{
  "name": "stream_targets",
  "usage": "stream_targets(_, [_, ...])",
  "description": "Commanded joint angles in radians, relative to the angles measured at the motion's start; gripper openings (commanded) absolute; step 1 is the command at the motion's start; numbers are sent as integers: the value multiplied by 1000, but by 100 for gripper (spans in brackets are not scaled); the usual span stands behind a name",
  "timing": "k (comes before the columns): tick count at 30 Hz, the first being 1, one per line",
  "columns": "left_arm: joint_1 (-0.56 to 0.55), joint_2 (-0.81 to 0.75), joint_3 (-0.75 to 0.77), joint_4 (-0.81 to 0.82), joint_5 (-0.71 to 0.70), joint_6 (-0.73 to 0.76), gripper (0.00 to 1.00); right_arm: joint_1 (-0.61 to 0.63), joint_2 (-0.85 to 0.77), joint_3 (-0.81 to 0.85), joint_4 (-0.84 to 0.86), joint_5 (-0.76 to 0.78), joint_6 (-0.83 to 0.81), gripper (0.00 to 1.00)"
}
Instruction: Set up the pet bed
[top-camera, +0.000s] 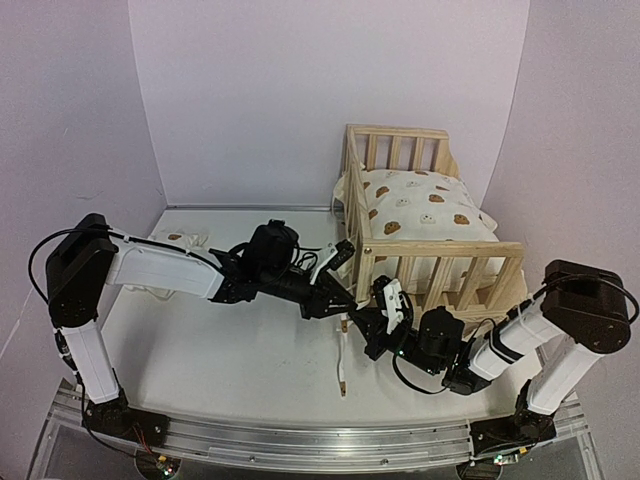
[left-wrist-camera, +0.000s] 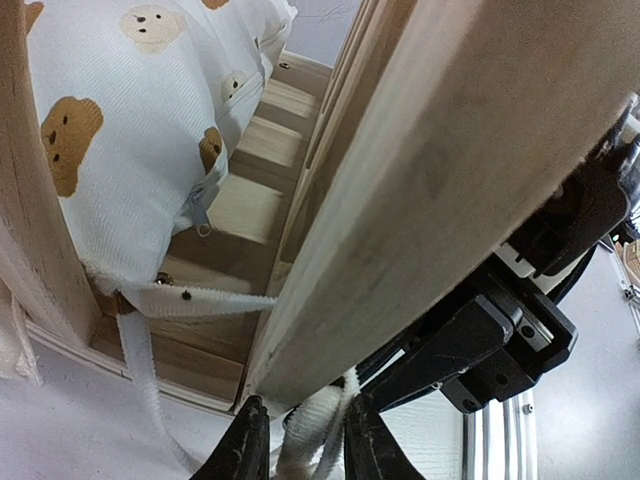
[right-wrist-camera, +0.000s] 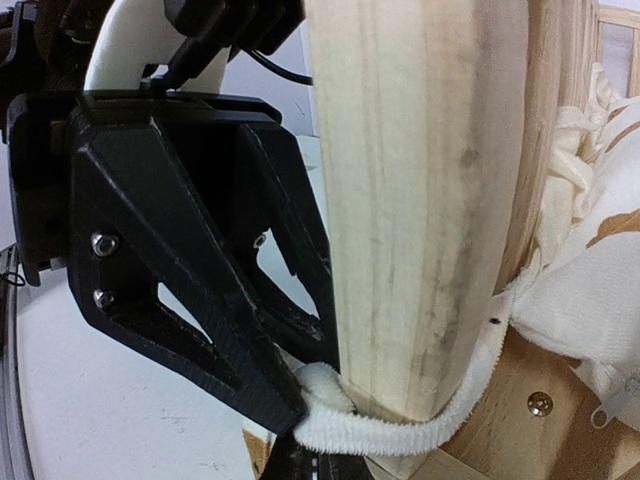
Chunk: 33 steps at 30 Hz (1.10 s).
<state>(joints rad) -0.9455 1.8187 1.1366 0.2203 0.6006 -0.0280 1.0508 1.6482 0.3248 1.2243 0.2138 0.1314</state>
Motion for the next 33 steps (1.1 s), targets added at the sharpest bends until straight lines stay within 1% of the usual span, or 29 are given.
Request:
stream_targets(1, [-8,-36,-26,4,26,-2,23,-3,-60,28,70,50,12,0])
stream_targets(3, [-14,-38,-31,4,20,-3,21,-3,-61,29,70,49,14,0])
stream_targets(7, [-27,-49,-36,4,-2,6,12,-3,-62,33,70,40,17,0])
stream_targets(10, [-50,-69,-46,4,-47,39,3,-4,-62,33,70,32,17,0])
stream_targets(11, [-64,-79,-51,4,-75,66,0,-4,-62,34,70,30,19,0])
stream_targets(13, [-98,-94,-57,4,-139,110,0,-4,-62,36,70,30,23,0])
stream_targets(16, [-144,-122,-84,28,-275,167,0,-4,-65,30,69,25,32,0])
stream_targets(18, [-179,-145,-123,80,-383,209,0,-4,-82,18,63,33,45,6])
stream_targets(21, [-192,-179,-188,209,-468,260,0,-4,-129,-8,5,41,69,18])
stream_targets(24, [-196,-194,-251,346,-518,308,0,-4,-218,-34,-118,28,88,30])
stream_targets(26, [-197,-196,-283,433,-526,324,0,-4,-307,-41,-253,29,88,35])
stream_targets(28, [-198,-195,-317,525,-510,334,0,-4,-404,-31,-423,17,57,40])
stream_targets(30, [-203,-187,-343,600,-493,351,0,-10,-505,-14,-581,-21,-5,43])
stream_targets(33, [-206,-168,-357,656,-474,377,0,-31,-644,48,-831,-118,-143,43])
